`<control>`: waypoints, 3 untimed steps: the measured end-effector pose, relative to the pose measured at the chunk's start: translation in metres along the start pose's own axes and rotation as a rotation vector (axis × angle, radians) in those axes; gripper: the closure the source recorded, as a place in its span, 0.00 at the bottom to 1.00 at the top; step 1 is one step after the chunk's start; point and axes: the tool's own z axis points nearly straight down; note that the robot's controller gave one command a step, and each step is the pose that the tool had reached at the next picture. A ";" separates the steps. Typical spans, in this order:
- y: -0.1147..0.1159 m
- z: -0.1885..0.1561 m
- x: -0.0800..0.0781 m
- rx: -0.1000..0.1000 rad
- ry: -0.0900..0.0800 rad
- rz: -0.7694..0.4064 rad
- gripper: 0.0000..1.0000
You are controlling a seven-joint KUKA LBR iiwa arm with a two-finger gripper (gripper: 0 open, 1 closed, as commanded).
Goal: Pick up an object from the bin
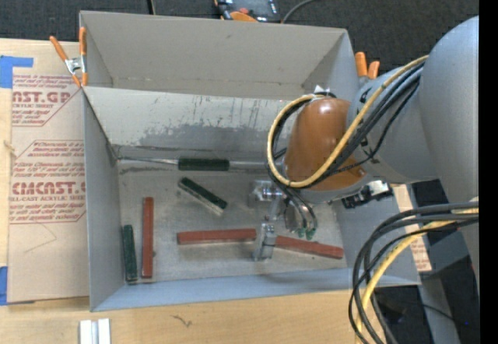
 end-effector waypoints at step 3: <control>-0.043 -0.089 0.000 0.000 -0.009 -0.204 0.00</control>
Offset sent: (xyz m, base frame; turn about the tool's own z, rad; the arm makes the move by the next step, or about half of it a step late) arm 0.0000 0.0000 0.0000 0.0000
